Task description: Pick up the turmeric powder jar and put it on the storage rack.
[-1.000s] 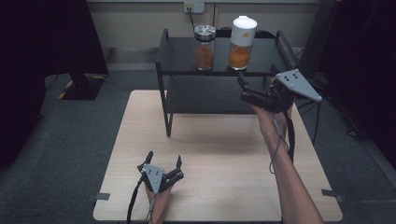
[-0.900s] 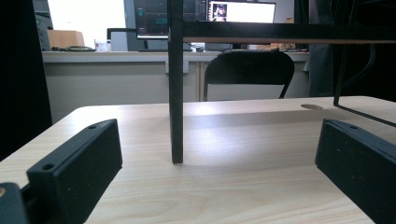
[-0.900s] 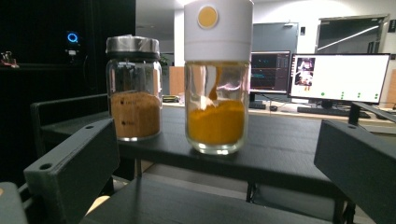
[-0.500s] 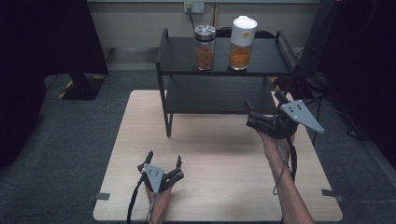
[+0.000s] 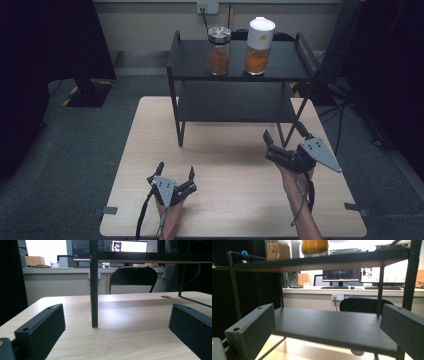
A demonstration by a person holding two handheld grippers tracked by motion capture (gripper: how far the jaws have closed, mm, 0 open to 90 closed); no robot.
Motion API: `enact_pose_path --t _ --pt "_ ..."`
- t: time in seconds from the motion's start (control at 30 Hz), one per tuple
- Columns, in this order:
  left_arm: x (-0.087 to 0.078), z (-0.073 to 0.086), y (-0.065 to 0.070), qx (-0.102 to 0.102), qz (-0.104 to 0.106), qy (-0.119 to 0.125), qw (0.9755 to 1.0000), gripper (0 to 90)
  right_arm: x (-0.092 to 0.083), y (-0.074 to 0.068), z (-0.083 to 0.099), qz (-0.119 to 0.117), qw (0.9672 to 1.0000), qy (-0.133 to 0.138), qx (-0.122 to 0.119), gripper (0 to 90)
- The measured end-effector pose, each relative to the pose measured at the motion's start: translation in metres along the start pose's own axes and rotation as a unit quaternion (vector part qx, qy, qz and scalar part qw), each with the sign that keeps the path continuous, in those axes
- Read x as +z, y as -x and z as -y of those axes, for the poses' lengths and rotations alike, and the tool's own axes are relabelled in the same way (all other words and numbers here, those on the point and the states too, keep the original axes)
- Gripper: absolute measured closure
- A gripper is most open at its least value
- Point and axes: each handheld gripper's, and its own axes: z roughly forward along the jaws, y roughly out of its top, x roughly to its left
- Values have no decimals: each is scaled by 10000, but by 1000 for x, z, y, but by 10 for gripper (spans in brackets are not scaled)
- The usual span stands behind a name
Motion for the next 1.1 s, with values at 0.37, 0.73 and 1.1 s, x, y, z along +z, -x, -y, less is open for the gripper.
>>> enact_pose_path --t 0.37,0.73,1.1 --pt "0 0 0 0 0 -2 10000 1 -20 -1 42 123 9995 -177 -219 0" --pt "0 0 0 -3 0 1 10000 1 -34 -2 89 286 9994 -108 -148 0" --pt "0 0 0 -22 -15 10 10000 0 -35 -4 116 529 9983 -199 -173 0"
